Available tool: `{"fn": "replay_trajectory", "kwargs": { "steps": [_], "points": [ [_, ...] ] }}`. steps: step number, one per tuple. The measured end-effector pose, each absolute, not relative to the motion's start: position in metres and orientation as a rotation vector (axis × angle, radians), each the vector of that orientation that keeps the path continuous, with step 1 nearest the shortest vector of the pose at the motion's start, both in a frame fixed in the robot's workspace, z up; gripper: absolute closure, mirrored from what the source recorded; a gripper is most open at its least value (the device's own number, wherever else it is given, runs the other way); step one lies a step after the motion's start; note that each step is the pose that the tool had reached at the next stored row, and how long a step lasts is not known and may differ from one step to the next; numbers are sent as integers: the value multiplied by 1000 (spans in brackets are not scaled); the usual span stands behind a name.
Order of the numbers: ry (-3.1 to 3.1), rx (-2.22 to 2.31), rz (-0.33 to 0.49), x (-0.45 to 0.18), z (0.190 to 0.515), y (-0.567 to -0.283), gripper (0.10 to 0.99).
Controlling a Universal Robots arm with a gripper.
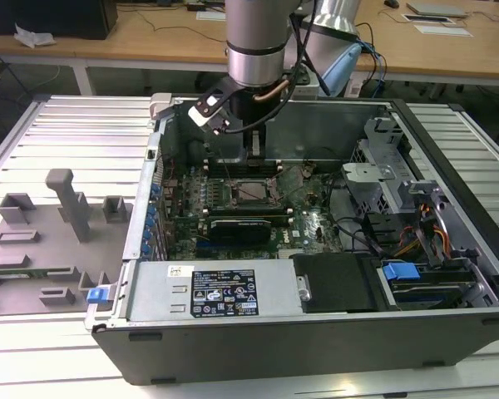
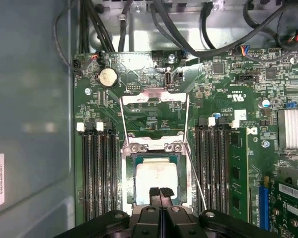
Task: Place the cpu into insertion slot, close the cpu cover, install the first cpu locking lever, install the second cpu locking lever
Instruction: 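Place the cpu into insertion slot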
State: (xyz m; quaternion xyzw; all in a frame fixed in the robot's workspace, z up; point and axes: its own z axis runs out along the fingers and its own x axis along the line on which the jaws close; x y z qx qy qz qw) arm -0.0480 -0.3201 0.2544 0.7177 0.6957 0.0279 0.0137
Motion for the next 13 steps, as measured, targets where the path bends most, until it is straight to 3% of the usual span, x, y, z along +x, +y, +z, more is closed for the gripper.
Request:
{"fn": "replay_trajectory", "kwargs": {
  "steps": [13],
  "points": [
    [2168,2237,83,-37,257,-320,980]
  ]
}}
